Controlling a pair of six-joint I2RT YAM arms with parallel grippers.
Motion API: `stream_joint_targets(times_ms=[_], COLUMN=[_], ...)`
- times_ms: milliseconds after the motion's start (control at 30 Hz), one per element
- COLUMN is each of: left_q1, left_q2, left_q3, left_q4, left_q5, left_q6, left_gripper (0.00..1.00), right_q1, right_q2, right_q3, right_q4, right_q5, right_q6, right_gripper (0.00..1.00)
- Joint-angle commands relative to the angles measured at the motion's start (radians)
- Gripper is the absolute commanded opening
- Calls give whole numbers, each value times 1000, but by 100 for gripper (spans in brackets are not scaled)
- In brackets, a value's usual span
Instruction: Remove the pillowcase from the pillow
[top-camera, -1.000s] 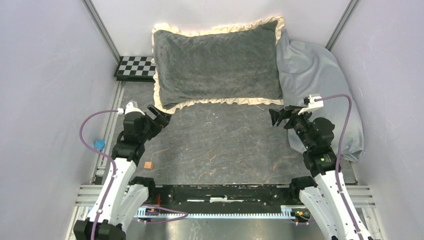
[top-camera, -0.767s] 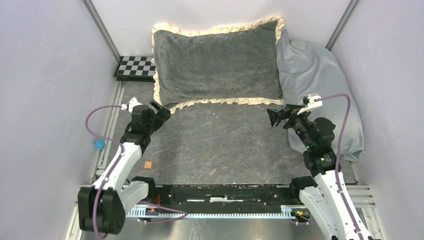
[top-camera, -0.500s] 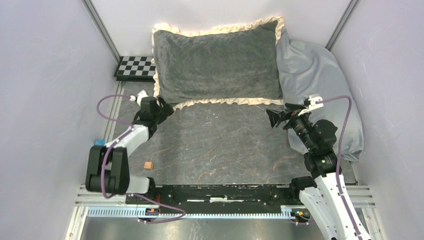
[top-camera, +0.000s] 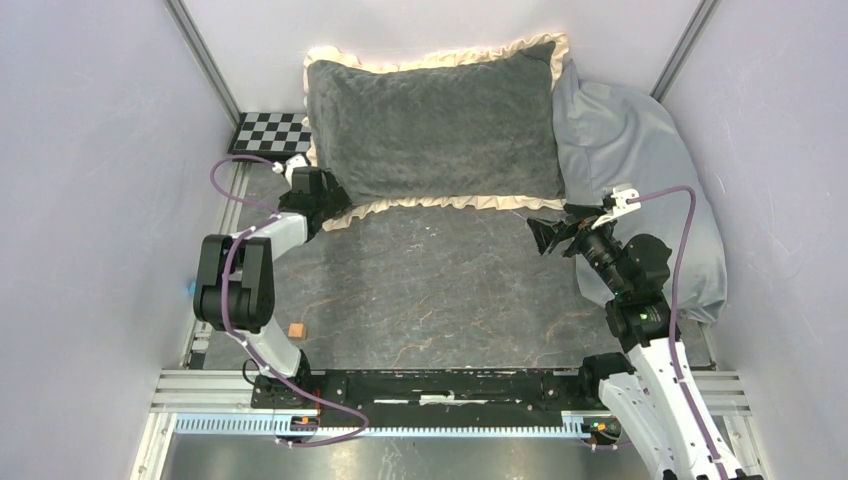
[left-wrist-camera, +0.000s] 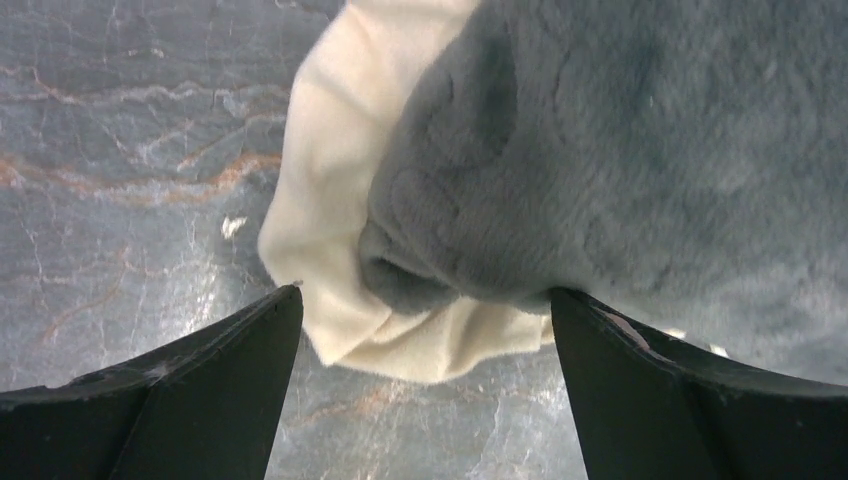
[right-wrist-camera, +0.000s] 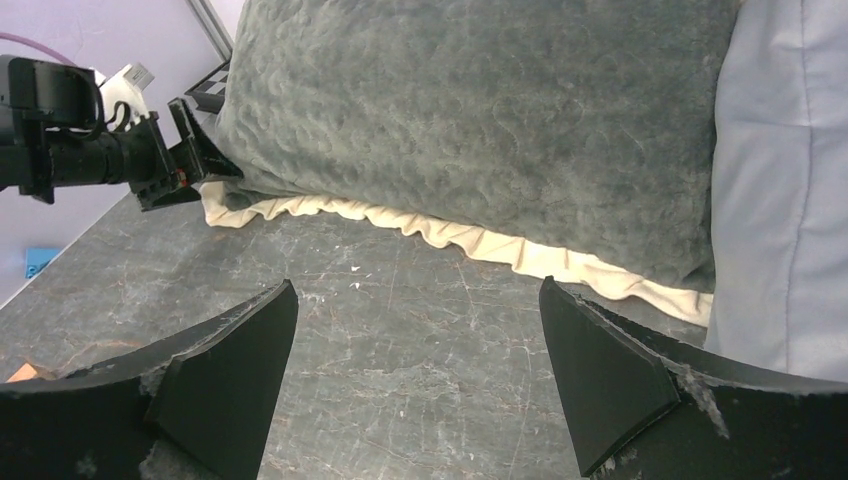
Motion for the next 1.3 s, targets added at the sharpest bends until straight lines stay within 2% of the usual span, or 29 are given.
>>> stream_joint_targets(times_ms=[0,200,300,400,433,500,633,700,733,1033,1267], left_q1=[29,57,82,108,120,139,162,161,162,133,118], left_q2=[63,206,259,291,300,314,308,270,243,-193,-470], left_q3=[111,281,318,330,328,320,285,250,230,-43,-204], left_q4=[-68,-218,-268,-298,-298,-284,-252,-241,-231,-142,-112], left_q5=[16,142,194,198,238,299,353,338,332,362,465], left_q6=[30,38,9,-4,-6,-10,-15,-12,-13,-54,-145], left_gripper=[100,100,100,95,91,74,26,6,2,2,2], right_q1=[4,3,3,4,3,4,4,4,3,3,4], right_q2=[-8,-25,-34,-48,-52,-58,-66,-72,-72,-31,30], right_q3=[23,25,33,38,38,37,38,40,39,28,14], right_q4=[45,37,29,25,25,25,18,9,5,-35,-32], right_q5=[-22,-16,-14,-8,-7,-6,-3,2,6,-7,-26], right_q6=[-1,-2,-4,-3,-2,0,3,0,0,13,51], right_gripper=[98,98,98,98,98,98,98,98,98,98,98])
